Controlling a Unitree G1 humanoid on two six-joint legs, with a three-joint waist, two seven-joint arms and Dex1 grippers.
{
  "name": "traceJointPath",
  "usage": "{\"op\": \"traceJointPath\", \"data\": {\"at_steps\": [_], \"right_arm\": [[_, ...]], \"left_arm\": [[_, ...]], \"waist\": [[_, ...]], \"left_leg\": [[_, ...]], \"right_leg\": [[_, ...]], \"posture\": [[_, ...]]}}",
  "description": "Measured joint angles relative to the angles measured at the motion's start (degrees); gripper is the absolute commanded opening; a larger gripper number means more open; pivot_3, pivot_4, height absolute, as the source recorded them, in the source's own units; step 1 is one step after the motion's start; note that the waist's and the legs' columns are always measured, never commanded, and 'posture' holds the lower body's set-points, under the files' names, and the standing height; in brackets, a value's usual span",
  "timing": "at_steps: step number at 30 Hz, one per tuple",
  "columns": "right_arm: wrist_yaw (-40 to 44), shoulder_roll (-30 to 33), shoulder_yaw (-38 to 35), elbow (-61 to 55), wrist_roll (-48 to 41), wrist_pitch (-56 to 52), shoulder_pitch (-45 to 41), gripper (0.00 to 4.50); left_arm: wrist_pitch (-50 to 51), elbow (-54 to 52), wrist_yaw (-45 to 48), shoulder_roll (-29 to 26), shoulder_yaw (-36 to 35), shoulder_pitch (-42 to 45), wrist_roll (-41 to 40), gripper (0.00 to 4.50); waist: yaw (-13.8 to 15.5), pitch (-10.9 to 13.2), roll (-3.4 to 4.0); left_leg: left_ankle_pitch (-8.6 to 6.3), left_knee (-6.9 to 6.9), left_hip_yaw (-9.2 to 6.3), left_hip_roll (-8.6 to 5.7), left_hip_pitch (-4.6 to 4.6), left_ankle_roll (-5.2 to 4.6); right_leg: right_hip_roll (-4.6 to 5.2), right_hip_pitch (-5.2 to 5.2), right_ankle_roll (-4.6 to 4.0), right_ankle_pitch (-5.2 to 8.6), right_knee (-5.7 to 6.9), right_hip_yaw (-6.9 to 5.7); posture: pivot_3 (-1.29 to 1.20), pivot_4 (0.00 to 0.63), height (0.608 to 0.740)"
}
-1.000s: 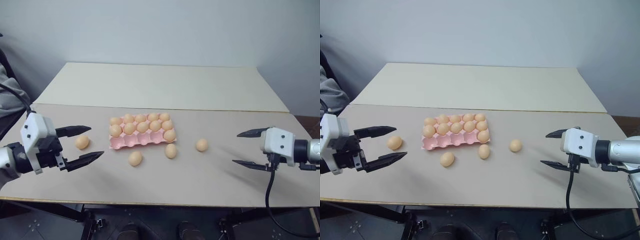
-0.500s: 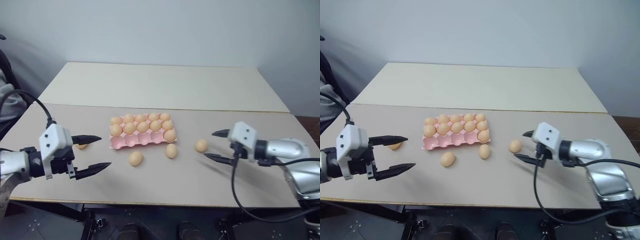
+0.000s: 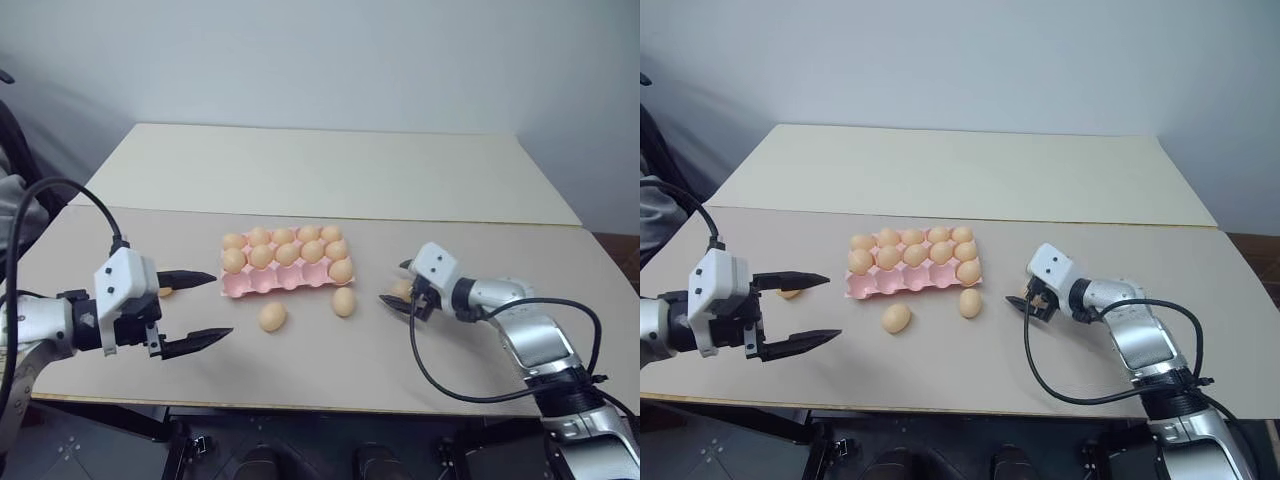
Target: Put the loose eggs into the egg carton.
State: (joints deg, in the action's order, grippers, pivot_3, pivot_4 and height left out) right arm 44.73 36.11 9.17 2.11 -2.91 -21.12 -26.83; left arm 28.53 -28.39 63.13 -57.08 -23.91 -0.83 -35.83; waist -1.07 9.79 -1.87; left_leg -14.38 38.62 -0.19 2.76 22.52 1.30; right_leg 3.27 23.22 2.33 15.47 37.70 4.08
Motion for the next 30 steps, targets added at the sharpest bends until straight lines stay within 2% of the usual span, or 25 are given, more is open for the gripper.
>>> {"op": "traceJointPath", "data": {"at_steps": [9, 12, 16, 26, 30], "right_arm": [[0.9, -0.7, 0.0, 2.3, 0.4, -0.3, -1.1, 4.5], [1.5, -0.7, 0.0, 2.3, 0.4, -0.4, -1.0, 3.97], [1.5, -0.7, 0.0, 2.3, 0.6, -0.4, -0.3, 2.69], [0.6, -0.7, -0.2, 1.0, 1.1, -0.4, 0.5, 2.63], [-0.5, -1.5, -0.5, -3.4, 1.0, -1.7, -0.8, 2.63]], "left_arm": [[0.0, 0.0, -0.1, 0.0, 0.1, 0.0, 0.4, 4.45], [0.0, 0.0, -0.3, 0.0, 0.3, 0.0, 1.0, 4.5], [0.0, 0.0, -0.6, 0.0, 0.4, 0.0, 1.7, 4.5], [0.0, 0.0, -0.6, 0.1, 0.3, -0.2, 1.8, 4.5], [0.0, 0.5, -0.2, 0.0, -0.8, -2.5, 2.6, 4.5]], "waist": [[-0.1, 0.0, 0.0], [-0.1, 0.0, 0.0], [-0.1, 0.0, 0.0], [-0.1, 0.0, 0.01], [-0.6, 0.0, 0.02]], "left_leg": [[0.0, 0.0, 0.0, 0.01, 0.0, 0.0], [0.0, 0.0, 0.0, 0.01, -0.01, 0.0], [0.0, 0.0, 0.0, 0.01, 0.0, 0.0], [0.0, 0.0, 0.0, 0.01, -0.01, 0.0], [0.0, -0.01, 0.0, 0.02, -0.01, 0.0]], "right_leg": [[-0.01, 0.0, 0.0, 0.0, 0.01, 0.0], [-0.01, 0.0, 0.0, 0.0, 0.01, 0.0], [-0.01, 0.0, 0.0, 0.0, 0.01, 0.0], [-0.01, -0.01, 0.0, 0.0, 0.01, 0.0], [-0.01, 0.02, 0.0, 0.0, 0.03, 0.01]], "posture": [[0.0, 0.15, 0.74], [0.0, 0.15, 0.74], [0.0, 0.15, 0.74], [0.0, 0.15, 0.74], [0.0, 0.15, 0.74]]}}
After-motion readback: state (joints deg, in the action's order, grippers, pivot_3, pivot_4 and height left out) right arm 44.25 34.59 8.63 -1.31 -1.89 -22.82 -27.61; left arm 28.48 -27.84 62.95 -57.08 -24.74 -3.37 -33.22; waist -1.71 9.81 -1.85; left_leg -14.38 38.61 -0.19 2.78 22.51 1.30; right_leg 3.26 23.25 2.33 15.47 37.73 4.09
